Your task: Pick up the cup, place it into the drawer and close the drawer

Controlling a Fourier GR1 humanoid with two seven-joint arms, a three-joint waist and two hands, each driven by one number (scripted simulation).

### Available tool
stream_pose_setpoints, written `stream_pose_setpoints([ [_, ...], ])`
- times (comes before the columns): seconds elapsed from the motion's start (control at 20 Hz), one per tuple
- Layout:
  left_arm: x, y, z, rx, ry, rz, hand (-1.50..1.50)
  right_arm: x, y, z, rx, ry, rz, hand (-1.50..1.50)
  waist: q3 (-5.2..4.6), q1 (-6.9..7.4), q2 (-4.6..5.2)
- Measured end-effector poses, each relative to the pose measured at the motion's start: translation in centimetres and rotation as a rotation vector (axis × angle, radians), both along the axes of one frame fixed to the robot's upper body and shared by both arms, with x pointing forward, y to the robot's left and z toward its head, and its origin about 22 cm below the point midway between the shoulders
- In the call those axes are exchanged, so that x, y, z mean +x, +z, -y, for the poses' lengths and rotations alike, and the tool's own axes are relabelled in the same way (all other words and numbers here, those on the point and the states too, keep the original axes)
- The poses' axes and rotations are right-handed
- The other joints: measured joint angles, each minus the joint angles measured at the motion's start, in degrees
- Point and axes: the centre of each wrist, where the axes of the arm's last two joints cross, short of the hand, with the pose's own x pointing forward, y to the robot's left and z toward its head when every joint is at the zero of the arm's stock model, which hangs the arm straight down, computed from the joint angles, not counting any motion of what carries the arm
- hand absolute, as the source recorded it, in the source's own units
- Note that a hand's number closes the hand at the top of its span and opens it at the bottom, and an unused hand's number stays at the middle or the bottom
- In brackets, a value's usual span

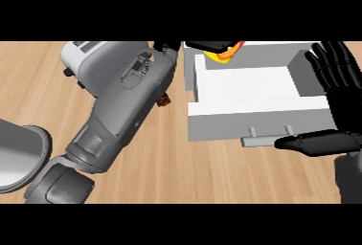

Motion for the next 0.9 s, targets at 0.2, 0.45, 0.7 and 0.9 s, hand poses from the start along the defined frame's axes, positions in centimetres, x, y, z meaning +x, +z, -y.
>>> stream_pose_setpoints([
  [0.2,0.3,-0.8,0.6,0.072,0.037,-0.067,1.50,0.2,-0.1,0.0,0.008,0.017,0.004,-1.50,0.02,-1.33,0.41],
  [0.45,0.4,-2.8,0.5,0.176,0.002,-0.154,1.50,0.6,0.4,-0.7,0.012,0.049,0.023,-1.50,0.03,-3.43,1.03],
  [0.7,0.3,-4.5,0.2,0.255,-0.013,-0.209,-1.50,0.8,0.8,-1.1,0.006,0.093,0.031,-1.50,0.06,-6.13,1.64],
  [0.9,0.0,-5.4,0.1,0.254,-0.025,-0.217,-1.50,1.1,0.8,-1.8,0.004,0.136,0.043,-1.50,0.06,-7.75,2.13],
])
